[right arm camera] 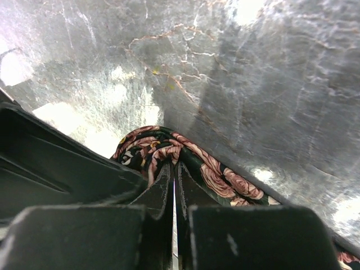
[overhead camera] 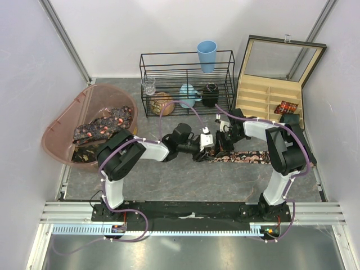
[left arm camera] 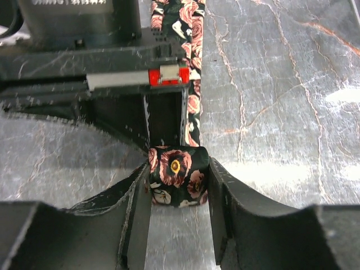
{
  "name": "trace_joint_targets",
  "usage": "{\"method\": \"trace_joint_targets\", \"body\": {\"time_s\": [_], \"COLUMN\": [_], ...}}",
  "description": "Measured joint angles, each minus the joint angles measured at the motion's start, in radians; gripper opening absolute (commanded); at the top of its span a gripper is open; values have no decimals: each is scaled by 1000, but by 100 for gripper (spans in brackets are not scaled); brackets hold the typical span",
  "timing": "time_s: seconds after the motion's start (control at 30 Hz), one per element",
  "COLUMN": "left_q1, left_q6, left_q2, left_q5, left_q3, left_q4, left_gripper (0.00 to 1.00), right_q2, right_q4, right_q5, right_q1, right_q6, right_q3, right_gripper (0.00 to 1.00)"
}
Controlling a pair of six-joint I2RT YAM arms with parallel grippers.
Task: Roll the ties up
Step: Roll the tie at the center of the board.
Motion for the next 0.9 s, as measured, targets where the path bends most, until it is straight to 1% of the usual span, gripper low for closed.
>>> {"method": "trace_joint_targets", "body": {"time_s": [0.2, 0.33, 0.9], "left_q1": [-17, -22, -46], "left_q6": [16, 17, 39], "left_q2": [32, 32, 26], "left_q5": [-9, -24, -135], "left_q3": [61, 100, 66], "left_q4": [-75, -159, -187], "left_gripper": [47, 46, 43], "right_q2": [-1, -7, -14], "right_q4": [28, 53, 86], "right_q5": [-38, -57, -106], "right_q1": [-3, -12, -14], "right_q6": [-8, -16, -45], "right_q3": [-23, -42, -69], "right_gripper": [0, 0, 0]}}
